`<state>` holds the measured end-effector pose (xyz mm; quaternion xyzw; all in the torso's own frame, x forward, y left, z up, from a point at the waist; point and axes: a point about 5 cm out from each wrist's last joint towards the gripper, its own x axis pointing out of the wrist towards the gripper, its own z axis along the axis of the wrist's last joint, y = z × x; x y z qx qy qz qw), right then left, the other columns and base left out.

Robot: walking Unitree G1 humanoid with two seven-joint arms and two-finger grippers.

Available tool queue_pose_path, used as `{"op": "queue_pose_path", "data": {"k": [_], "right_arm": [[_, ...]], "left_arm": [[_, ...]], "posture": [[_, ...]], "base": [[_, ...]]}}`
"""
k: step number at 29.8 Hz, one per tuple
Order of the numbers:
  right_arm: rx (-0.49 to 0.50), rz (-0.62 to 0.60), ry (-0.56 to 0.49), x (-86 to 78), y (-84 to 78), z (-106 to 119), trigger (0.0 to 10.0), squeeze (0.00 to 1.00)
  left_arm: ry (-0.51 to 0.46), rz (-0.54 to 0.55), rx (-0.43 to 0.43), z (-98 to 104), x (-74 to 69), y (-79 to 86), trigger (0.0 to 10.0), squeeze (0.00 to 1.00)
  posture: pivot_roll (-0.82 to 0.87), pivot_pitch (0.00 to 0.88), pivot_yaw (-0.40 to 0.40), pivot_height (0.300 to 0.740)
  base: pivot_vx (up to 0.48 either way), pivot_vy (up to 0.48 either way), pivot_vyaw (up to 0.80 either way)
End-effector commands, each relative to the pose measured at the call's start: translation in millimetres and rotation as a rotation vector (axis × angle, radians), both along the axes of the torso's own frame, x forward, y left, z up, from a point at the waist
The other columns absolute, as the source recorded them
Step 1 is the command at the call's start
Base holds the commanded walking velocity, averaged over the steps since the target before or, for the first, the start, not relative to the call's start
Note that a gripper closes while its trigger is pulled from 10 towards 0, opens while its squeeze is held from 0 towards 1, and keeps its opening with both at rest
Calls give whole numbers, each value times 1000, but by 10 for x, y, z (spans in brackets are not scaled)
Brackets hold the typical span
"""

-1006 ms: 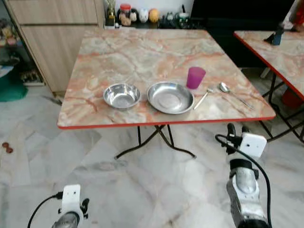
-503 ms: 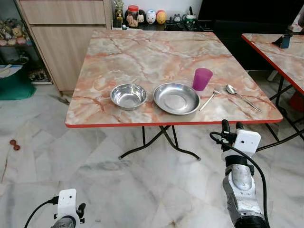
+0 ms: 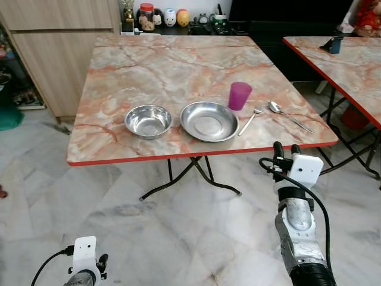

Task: Setting the table

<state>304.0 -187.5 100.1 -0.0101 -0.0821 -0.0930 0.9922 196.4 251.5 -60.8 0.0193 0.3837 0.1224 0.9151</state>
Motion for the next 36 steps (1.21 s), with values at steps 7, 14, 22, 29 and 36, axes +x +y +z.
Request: {"op": "queue_pose_path", "data": {"k": [7,14,22,29,36], "right_arm": [[-3,-2,-18,20,-9,64,10000,0],[-6,4,-21,33,9,75,10000,0],[-17,17,-23,33,35,81,10000,0],[-23,22,-21,45,47,83,10000,0],[-24,26,-22,47,56,84,10000,0]], "left_arm": [[17,1,-13,-42,-39,-60,10000,0],[14,1,-13,-39,-40,-52,10000,0],[9,3,-14,-30,-33,-38,10000,0],[2,2,-14,-22,-17,-43,10000,0],[-6,-1,-12,-15,-2,-54,10000,0]], "posture": [[-20,0,-63,740],[-21,0,-64,740],[-20,0,-64,740],[-20,0,-64,740],[-21,0,-64,740]], "base": [[0,0,0],[0,0,0],[153,0,0],[253,0,0],[261,0,0]]}}
